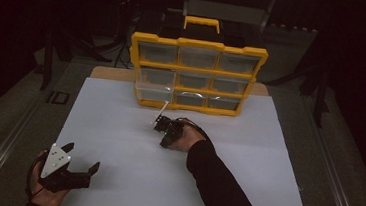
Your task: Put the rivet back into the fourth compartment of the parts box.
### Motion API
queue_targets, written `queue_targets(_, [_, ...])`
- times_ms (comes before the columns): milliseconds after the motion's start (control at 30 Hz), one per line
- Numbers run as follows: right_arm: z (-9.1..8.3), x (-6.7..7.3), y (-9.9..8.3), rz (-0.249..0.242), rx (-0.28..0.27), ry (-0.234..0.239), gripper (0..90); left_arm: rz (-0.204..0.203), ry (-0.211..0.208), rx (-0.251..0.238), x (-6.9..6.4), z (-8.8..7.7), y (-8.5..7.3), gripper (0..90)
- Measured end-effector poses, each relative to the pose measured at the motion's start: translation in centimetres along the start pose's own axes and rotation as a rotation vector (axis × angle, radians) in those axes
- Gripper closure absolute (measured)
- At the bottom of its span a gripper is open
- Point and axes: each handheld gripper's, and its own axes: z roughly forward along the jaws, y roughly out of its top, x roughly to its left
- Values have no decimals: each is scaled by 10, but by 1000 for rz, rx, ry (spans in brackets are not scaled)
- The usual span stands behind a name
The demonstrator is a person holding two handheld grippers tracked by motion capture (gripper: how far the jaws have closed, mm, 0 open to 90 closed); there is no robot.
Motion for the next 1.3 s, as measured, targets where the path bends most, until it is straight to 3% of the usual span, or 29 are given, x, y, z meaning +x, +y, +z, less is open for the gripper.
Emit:
queue_targets(133, [2,0,1,3,-4,7,777,0,1,0,0,0,0,1])
queue_targets(400, [2,1,2,-2,-7,1,858,-1,0,-2,0,0,0,1])
queue_targets(633, [2,2,1,-2,8,15,800,1,1,1,0,0,0,1])
queue_targets(833, [2,1,0,5,13,1,861,3,-2,2,0,0,0,1])
queue_targets(1300, [-13,1,1,5,-38,-6,866,0,0,-1,0,0,0,1])
